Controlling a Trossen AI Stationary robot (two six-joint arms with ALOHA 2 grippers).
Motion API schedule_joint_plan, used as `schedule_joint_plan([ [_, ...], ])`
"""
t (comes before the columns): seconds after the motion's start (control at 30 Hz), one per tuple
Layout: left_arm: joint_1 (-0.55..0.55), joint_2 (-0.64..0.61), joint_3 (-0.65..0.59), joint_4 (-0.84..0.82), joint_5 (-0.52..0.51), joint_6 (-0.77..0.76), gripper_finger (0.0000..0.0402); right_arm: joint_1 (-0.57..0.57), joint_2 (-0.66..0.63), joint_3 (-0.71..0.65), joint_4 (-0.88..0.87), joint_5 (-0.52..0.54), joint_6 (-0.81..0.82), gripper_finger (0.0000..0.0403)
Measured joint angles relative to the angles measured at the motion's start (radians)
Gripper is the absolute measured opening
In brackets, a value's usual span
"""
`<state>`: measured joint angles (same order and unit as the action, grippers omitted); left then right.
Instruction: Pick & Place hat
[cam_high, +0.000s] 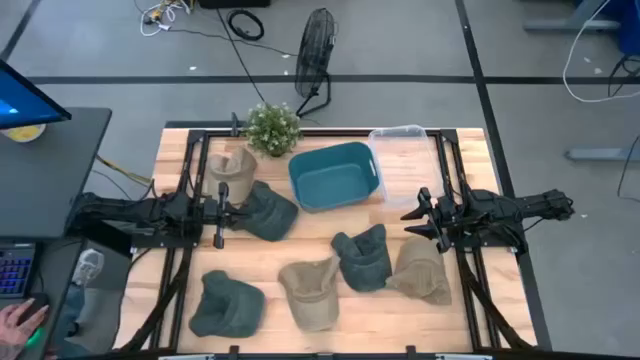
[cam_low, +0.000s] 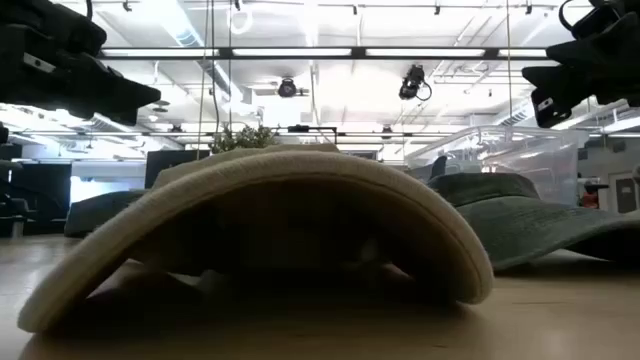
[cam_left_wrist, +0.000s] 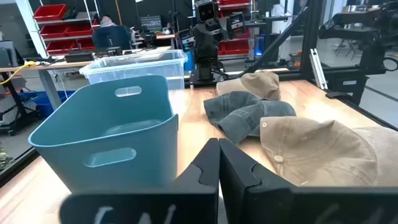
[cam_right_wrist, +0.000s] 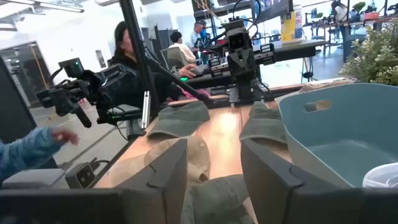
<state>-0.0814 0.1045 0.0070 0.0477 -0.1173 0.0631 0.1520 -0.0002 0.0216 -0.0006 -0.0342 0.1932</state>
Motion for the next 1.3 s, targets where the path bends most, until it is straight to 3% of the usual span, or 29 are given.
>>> schedule_joint_plan([
  [0.67, 0.000, 0.000, 0.000, 0.000, 0.000, 0.046, 0.0003, 0.000, 0.000, 0.000, 0.000, 0.000, -0.001, 0.0152],
  [0.93, 0.000, 0.000, 0.000, 0.023, 0.000, -0.052, 0.0003, -0.001, 0.000, 0.000, -0.005, 0.002, -0.153, 0.0152],
  [1.3, 0.000, 0.000, 0.000, 0.204, -0.021, 0.029, 0.0003, -0.002, 0.000, 0.000, -0.002, 0.003, -0.123, 0.0152],
])
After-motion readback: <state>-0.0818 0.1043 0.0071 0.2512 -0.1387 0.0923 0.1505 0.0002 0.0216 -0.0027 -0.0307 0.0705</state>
